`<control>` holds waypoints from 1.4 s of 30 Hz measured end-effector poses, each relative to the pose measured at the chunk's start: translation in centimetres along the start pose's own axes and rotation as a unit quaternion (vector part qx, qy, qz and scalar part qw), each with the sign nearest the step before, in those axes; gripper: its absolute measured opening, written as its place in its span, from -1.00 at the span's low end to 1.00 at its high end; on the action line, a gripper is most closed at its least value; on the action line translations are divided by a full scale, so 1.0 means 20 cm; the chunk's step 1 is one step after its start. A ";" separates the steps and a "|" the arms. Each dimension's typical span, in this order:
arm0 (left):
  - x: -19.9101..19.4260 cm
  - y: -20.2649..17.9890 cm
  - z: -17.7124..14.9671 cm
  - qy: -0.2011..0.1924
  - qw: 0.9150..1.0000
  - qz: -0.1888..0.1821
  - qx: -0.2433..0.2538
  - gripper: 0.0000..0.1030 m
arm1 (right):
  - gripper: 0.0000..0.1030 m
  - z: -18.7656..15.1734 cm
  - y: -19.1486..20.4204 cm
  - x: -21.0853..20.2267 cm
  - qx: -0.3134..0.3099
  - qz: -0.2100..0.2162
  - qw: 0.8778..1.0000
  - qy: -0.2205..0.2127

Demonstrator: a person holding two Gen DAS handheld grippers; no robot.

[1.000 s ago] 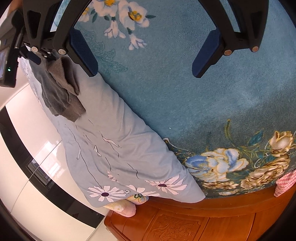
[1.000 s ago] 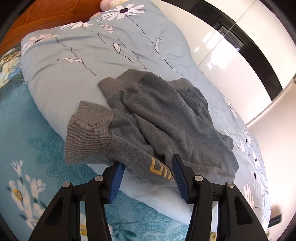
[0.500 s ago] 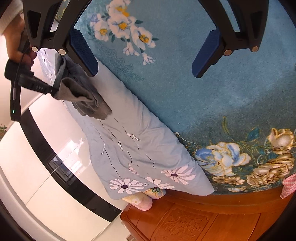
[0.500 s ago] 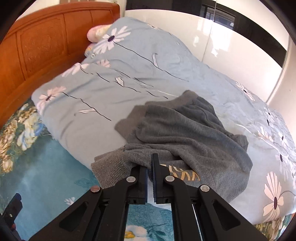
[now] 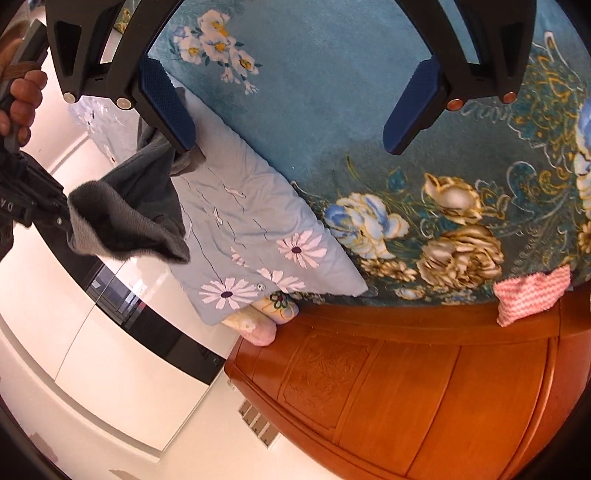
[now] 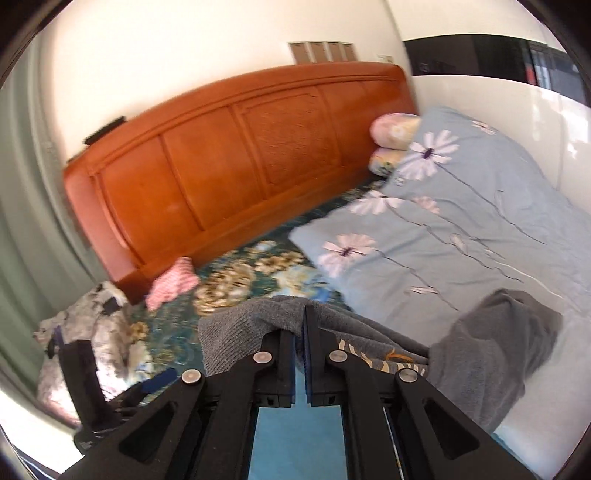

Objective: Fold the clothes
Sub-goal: 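Lift the sweatshirt with the right gripper and drag it onto the blanket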

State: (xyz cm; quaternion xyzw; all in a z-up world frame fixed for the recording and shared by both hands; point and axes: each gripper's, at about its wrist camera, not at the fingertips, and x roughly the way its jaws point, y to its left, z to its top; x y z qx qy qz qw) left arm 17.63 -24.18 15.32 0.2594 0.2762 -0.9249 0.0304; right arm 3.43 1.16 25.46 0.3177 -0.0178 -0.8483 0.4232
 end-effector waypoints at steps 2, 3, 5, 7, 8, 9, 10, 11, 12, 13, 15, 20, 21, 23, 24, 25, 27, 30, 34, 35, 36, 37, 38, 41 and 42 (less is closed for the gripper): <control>-0.10 0.08 0.00 -0.007 1.000 0.012 -0.001 1.00 | -0.94 0.03 0.16 0.13 -0.011 0.028 0.999 0.022; -0.14 0.12 -0.01 -0.008 1.000 0.019 -0.003 1.00 | -0.94 0.05 0.24 0.20 -0.017 0.037 0.998 0.038; -0.18 0.20 -0.05 0.001 0.999 0.038 -0.007 1.00 | -0.89 0.07 0.39 0.36 -0.029 0.056 0.996 0.069; -0.19 0.26 -0.10 0.030 0.998 0.051 -0.016 1.00 | -0.86 0.06 0.51 0.52 -0.037 0.062 0.991 0.108; -0.19 0.28 -0.13 0.039 0.998 0.052 -0.021 1.00 | -0.82 0.01 0.53 0.60 -0.037 0.050 0.989 0.138; -0.19 0.30 -0.16 0.044 0.997 0.053 -0.023 1.00 | -0.77 -0.04 0.55 0.67 -0.039 0.050 0.984 0.165; -0.19 0.31 -0.18 0.049 0.997 0.056 -0.021 1.00 | -0.72 -0.09 0.53 0.69 -0.040 0.053 0.981 0.180; -0.17 0.32 -0.20 0.054 0.997 0.061 -0.016 1.00 | -0.69 -0.15 0.51 0.70 -0.040 0.053 0.980 0.187; -0.15 0.33 -0.21 0.062 0.996 0.066 -0.009 1.00 | -0.69 -0.18 0.45 0.67 -0.029 0.047 0.981 0.186; -0.12 0.33 -0.23 0.072 0.995 0.069 -0.005 1.00 | -0.67 -0.20 0.36 0.63 -0.012 0.038 0.983 0.179; -0.05 0.33 -0.26 0.093 0.994 0.065 -0.005 1.00 | -0.28 -0.24 0.20 0.54 0.022 0.020 0.986 0.165; 0.13 0.31 -0.34 0.144 0.988 0.039 -0.024 1.00 | -0.14 -0.34 -0.20 0.33 0.106 -0.027 0.986 0.129; 0.15 0.29 -0.36 0.154 0.987 0.042 -0.018 1.00 | -0.14 -0.36 -0.29 0.28 0.123 -0.036 0.984 0.122; 0.20 0.29 -0.39 0.172 0.984 0.045 -0.012 1.00 | -0.14 -0.41 -0.44 0.23 0.150 -0.075 0.979 0.115; 0.22 0.30 -0.41 0.182 0.982 0.043 -0.018 1.00 | -0.14 -0.44 -0.53 0.22 0.170 -0.094 0.974 0.114; 0.24 0.31 -0.42 0.192 0.980 0.040 -0.027 0.99 | -0.14 -0.48 -0.61 0.21 0.189 -0.113 0.969 0.112; 0.27 0.34 -0.44 0.210 0.975 0.027 -0.062 0.98 | -0.14 -0.54 -0.78 0.19 0.228 -0.151 0.956 0.110; 0.32 0.34 -0.43 0.208 0.976 0.054 -0.042 0.98 | -0.14 -0.64 -0.96 0.21 0.271 -0.185 0.938 0.109; 0.38 0.30 -0.39 0.205 0.973 0.084 0.059 0.98 | -0.14 -0.67 -1.09 0.28 0.279 -0.210 0.931 0.104; 0.39 0.29 -0.38 0.207 0.971 0.082 0.090 0.98 | -0.14 -0.66 -1.11 0.30 0.275 -0.214 0.932 0.102; 0.41 0.28 -0.38 0.211 0.967 0.078 0.119 0.98 | -0.14 -0.66 -1.13 0.32 0.271 -0.219 0.932 0.101; 0.42 0.27 -0.39 0.215 0.963 0.073 0.148 0.98 | -0.14 -0.65 -1.15 0.34 0.267 -0.223 0.932 0.099; 0.45 0.27 -0.39 0.224 0.957 0.073 0.167 0.98 | -0.14 -0.64 -1.17 0.36 0.263 -0.227 0.933 0.097; 0.52 0.30 -0.42 0.243 0.948 0.078 0.189 0.98 | -0.14 -0.60 -1.21 0.42 0.254 -0.243 0.932 0.090; 0.54 0.31 -0.43 0.247 0.947 0.079 0.190 0.98 | -0.14 -0.58 -1.23 0.45 0.255 -0.247 0.930 0.091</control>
